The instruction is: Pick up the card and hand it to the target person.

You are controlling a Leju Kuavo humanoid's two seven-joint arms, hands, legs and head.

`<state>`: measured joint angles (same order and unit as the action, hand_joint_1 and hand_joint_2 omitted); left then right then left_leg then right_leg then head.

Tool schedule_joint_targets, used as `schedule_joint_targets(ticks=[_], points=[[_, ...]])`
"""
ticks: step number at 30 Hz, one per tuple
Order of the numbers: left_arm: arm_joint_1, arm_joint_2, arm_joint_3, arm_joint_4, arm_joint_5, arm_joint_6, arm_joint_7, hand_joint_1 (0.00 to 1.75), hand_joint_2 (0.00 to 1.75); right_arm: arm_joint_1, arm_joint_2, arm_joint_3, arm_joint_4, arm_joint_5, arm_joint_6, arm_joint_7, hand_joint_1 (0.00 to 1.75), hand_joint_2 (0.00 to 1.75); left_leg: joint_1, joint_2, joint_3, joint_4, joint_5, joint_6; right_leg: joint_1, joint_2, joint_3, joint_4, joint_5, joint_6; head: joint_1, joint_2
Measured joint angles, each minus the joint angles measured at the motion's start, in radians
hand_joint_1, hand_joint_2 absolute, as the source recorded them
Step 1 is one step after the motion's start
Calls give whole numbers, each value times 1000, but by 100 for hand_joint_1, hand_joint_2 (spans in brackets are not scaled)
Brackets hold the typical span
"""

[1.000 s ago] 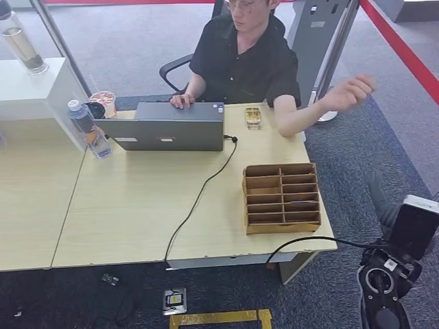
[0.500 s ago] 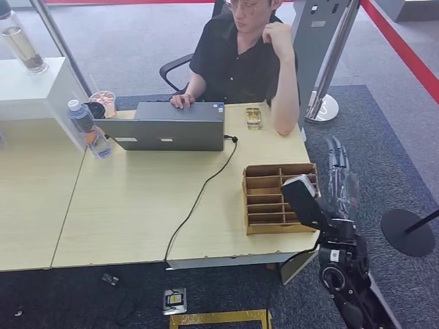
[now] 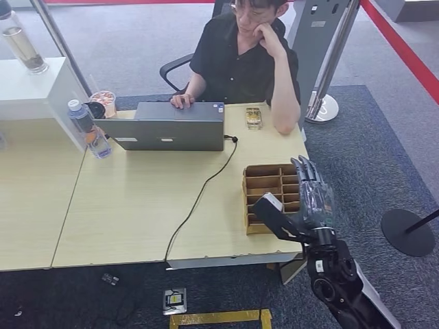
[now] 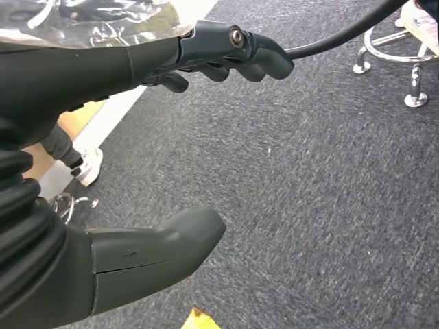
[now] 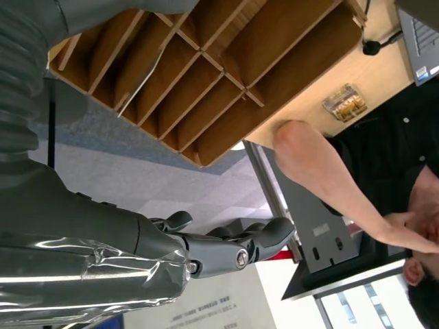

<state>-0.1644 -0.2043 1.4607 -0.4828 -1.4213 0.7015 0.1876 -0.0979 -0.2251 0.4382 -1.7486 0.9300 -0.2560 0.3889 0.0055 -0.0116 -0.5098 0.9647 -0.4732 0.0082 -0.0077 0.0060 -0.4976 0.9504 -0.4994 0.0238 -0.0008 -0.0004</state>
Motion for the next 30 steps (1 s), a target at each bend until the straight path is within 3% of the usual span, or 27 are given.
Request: schedule_joint_targets(ticks=[30], points=[[0, 24, 0, 16, -1, 0, -48, 0, 175, 1, -59, 43, 35, 99, 18, 81, 5, 175, 0, 1, 0, 0, 0, 0, 0, 1, 0, 0, 0, 0, 0, 0]])
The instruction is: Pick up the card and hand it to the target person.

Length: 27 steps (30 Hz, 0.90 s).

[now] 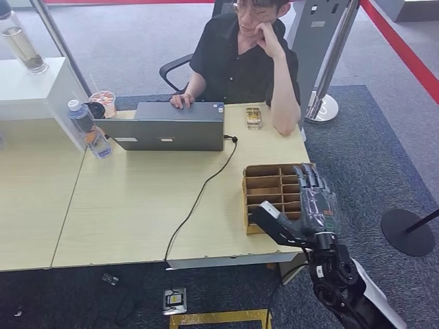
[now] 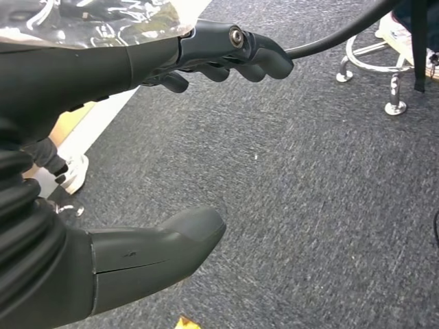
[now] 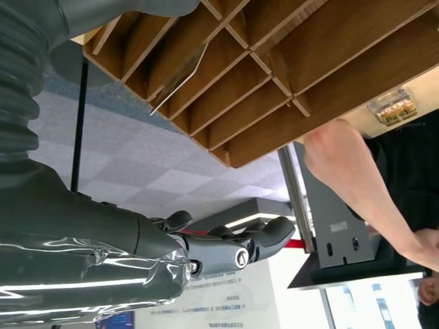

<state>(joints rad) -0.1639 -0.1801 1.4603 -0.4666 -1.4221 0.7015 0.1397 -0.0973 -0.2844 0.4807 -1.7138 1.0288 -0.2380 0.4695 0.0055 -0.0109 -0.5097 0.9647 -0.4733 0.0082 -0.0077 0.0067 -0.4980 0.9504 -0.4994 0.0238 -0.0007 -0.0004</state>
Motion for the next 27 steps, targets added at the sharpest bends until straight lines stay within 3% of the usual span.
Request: schedule_joint_targets(ticks=[17, 27], points=[[0, 2, -5, 8, 1, 0, -5, 0, 175, 0, -6, -8, 47, -1, 2, 3, 7, 175, 0, 0, 0, 0, 0, 0, 0, 0, 0, 0, 0, 0, 0, 0], [0, 6, -7, 9, 2, 0, 4, 0, 175, -6, -7, -13, 96, -8, -4, -2, 24, 175, 0, 0, 0, 0, 0, 0, 0, 0, 0, 0, 0, 0, 0, 0]])
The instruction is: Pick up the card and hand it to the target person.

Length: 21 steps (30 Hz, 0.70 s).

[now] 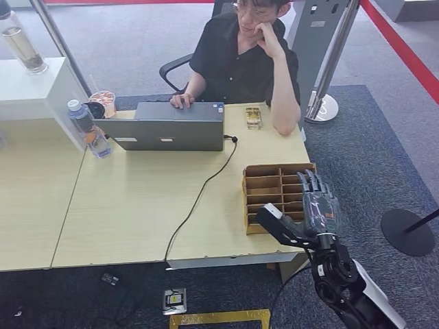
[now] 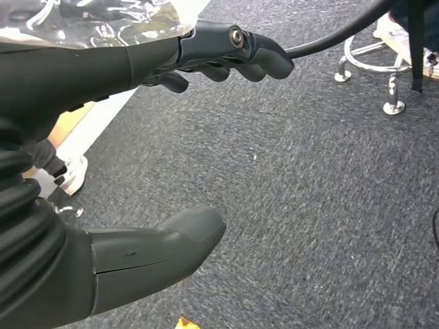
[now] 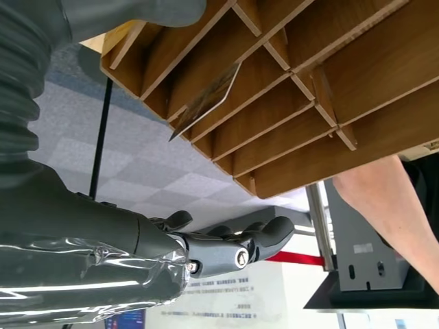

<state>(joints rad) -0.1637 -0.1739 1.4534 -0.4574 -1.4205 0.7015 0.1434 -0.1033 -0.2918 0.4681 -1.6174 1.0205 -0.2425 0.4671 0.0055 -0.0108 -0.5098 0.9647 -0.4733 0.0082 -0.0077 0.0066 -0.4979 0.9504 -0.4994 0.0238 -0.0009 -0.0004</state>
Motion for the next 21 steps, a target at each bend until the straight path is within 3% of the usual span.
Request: schedule_joint_targets(ticks=[3, 7, 10, 21], points=[[0, 0, 0, 0, 1, 0, 10, 0, 175, -5, 0, 0, 16, -2, -6, -5, 47, 175, 0, 0, 0, 0, 0, 0, 0, 0, 0, 0, 0, 0, 0, 0], [0, 1, 0, 0, 2, 0, 14, 0, 175, -19, 0, 2, 38, -3, -12, -9, 131, 175, 0, 0, 0, 0, 0, 0, 0, 0, 0, 0, 0, 0, 0, 0], [0, 1, -1, 0, 4, 0, 15, 0, 175, -27, 0, 3, 56, -3, -13, -9, 161, 175, 0, 0, 0, 0, 0, 0, 0, 0, 0, 0, 0, 0, 0, 0], [0, 5, -1, 0, 3, 0, 35, 0, 175, -44, 0, 5, 90, 11, -11, 6, 162, 175, 0, 0, 0, 0, 0, 0, 0, 0, 0, 0, 0, 0, 0, 0]])
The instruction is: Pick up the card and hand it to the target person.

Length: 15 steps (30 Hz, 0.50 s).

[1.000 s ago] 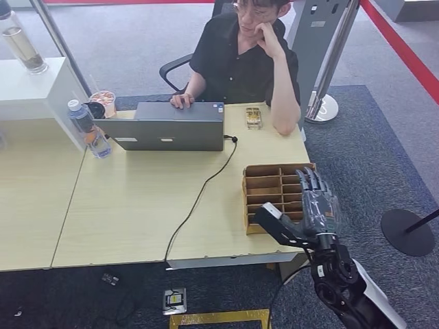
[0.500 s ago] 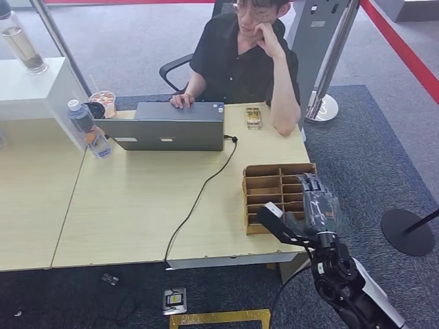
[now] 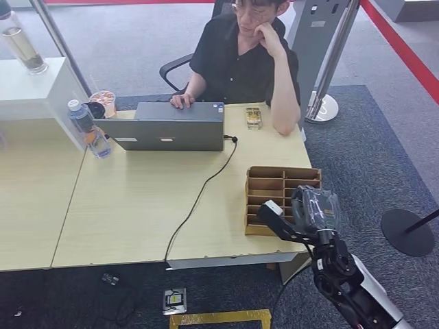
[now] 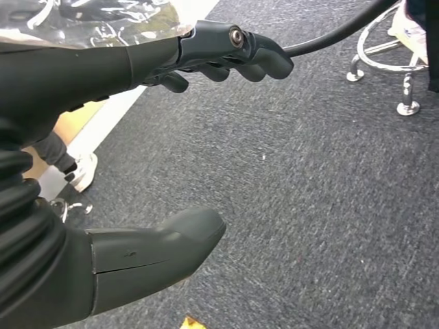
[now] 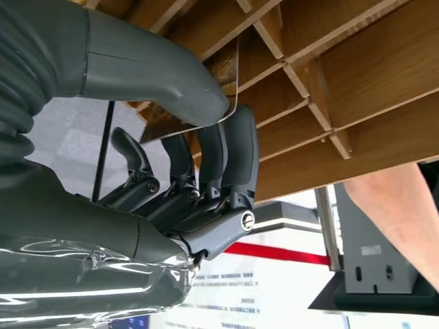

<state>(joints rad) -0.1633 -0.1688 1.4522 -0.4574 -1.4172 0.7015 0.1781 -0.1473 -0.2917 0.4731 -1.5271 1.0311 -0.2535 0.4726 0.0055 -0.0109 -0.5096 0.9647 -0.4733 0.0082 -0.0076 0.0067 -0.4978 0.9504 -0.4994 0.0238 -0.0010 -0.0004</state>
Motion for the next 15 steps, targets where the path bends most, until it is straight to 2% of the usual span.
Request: schedule_joint_targets(ticks=[5, 8, 15], points=[[0, 0, -1, 0, -1, 0, 15, 0, 175, -13, 0, 4, 11, 27, 22, 11, 175, 175, 0, 0, 0, 0, 0, 0, 0, 0, 0, 0, 0, 0, 0, 0], [0, 0, -2, 0, 0, 0, 15, 0, 175, -19, 0, 8, 17, 40, 23, 21, 175, 175, 0, 0, 0, 0, 0, 0, 0, 0, 0, 0, 0, 0, 0, 0], [0, 1, -3, 0, 8, 0, 8, 0, 175, -18, 0, 17, 21, 94, -43, 40, 175, 175, 0, 0, 0, 0, 0, 0, 0, 0, 0, 0, 0, 0, 1, 0]])
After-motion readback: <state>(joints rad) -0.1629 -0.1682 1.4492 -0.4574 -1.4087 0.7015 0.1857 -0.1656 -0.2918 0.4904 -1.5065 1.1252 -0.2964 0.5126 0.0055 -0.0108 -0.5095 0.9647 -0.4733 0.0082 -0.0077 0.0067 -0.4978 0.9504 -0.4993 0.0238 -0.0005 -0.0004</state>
